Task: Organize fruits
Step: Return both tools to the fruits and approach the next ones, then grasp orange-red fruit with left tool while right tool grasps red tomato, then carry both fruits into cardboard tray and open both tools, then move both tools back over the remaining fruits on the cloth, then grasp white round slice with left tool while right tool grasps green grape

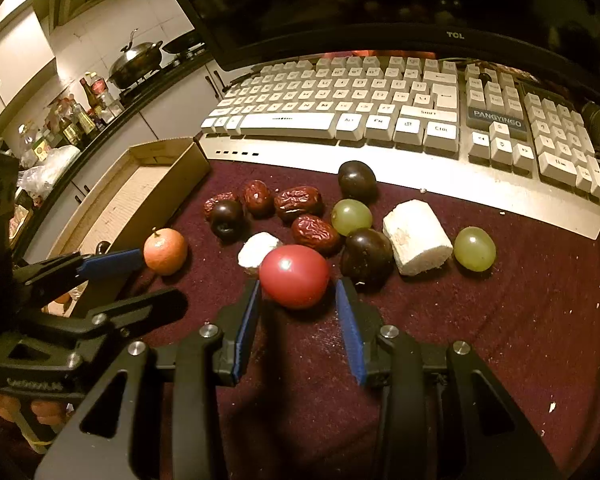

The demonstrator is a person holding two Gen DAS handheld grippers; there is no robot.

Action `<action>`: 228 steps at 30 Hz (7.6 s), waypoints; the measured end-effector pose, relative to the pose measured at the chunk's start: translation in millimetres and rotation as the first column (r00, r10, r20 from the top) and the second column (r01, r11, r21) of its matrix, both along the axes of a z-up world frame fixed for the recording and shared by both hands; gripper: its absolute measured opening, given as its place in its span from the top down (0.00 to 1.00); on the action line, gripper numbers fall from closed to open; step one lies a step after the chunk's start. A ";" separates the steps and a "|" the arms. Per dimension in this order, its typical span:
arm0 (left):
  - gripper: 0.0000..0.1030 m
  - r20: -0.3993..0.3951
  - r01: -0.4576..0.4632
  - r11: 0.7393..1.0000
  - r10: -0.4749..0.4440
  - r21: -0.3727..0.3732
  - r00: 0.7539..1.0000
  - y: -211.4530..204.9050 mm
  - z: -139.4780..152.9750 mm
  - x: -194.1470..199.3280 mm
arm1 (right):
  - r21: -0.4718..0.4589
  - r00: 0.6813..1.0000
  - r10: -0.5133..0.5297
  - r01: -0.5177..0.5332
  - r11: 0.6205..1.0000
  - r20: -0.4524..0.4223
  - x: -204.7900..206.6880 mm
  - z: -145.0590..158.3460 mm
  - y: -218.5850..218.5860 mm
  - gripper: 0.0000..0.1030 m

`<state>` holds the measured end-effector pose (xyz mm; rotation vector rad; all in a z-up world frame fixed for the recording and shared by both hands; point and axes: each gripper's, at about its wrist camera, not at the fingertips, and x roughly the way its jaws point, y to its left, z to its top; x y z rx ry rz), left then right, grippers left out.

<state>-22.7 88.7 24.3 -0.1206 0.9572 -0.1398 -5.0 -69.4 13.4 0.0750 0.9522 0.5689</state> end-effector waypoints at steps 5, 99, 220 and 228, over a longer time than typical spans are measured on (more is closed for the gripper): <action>0.23 0.037 0.045 0.999 -0.045 -0.015 0.998 -12.0 2.5 -7.2 | 0.008 1.000 -0.002 0.002 1.000 -0.007 0.0 -0.1 -1.9 0.61; 0.65 0.232 -0.351 0.904 0.297 0.243 0.926 139.0 19.1 -109.3 | 0.042 0.946 0.285 -0.295 0.955 0.151 -71.9 34.7 180.7 0.66; 0.17 0.049 -0.050 0.958 0.037 0.282 0.998 -34.8 3.8 -11.0 | -0.063 0.986 -0.148 0.154 0.986 0.080 37.8 24.5 -66.9 0.50; 0.17 0.035 -0.013 0.965 0.004 0.261 0.999 -52.8 -4.5 13.7 | -0.036 0.986 -0.157 0.159 0.987 0.045 43.5 18.1 -99.9 0.53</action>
